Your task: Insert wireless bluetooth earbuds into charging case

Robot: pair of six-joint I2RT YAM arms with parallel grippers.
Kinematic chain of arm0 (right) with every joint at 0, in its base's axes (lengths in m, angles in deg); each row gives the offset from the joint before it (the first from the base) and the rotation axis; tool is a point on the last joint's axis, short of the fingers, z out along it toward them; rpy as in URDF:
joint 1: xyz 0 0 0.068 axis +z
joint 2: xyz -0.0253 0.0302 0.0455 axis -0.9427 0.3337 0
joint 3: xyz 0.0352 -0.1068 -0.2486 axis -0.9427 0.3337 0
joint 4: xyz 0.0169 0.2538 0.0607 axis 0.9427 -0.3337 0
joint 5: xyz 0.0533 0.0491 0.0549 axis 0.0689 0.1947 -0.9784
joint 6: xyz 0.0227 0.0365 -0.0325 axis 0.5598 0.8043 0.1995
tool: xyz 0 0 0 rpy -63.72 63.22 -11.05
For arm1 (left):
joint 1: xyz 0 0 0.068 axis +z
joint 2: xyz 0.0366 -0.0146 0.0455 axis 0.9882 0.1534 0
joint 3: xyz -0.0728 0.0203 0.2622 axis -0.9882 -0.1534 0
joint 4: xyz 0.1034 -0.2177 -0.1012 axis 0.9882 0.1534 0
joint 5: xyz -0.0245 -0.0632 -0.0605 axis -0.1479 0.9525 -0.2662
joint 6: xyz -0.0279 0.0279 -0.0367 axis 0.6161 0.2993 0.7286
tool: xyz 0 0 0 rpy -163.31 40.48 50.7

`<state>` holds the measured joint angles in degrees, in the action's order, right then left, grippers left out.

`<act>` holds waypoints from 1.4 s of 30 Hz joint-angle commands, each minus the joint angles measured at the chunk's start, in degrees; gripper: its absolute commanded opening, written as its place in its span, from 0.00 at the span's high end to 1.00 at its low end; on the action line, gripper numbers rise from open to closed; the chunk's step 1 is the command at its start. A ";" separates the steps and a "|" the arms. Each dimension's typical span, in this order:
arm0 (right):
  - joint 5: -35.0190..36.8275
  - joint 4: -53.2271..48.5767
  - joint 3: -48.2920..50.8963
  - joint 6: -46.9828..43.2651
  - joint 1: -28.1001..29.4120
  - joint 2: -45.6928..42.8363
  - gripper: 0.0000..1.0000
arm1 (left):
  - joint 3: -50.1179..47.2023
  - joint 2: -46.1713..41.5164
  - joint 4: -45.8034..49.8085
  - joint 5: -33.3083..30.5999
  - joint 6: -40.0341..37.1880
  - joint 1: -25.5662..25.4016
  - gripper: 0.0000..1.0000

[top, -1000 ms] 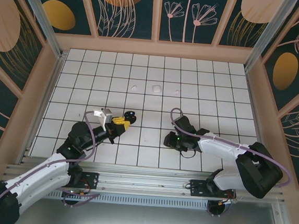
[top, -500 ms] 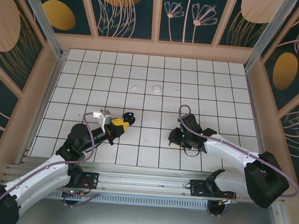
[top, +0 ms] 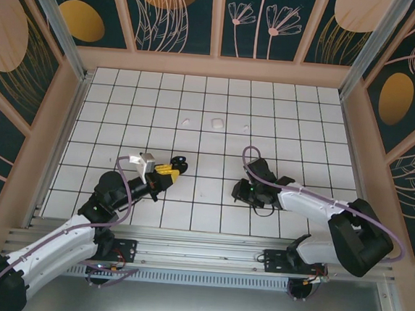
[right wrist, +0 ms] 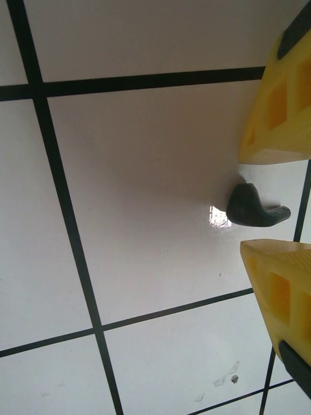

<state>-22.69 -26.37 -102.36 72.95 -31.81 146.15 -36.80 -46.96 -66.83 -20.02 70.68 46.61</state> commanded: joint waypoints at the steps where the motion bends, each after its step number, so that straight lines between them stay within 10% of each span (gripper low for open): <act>1: -1.29 1.67 0.21 -0.31 -0.29 0.72 0.64 | 0.03 -0.73 -0.06 -0.05 -0.10 -0.28 1.00; 26: -0.53 -0.26 -2.41 -0.68 0.52 3.99 0.76 | 0.21 -3.44 1.53 -0.41 -1.02 -0.24 1.00; 42: 11.95 -7.69 -8.77 -1.90 1.78 -10.24 0.80 | 2.40 2.33 -5.99 6.09 -5.59 -0.28 1.00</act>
<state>-16.35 -30.22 -107.65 72.54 -31.04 138.39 -36.73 -46.92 -68.73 -16.24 67.60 46.61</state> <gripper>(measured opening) 0.202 0.111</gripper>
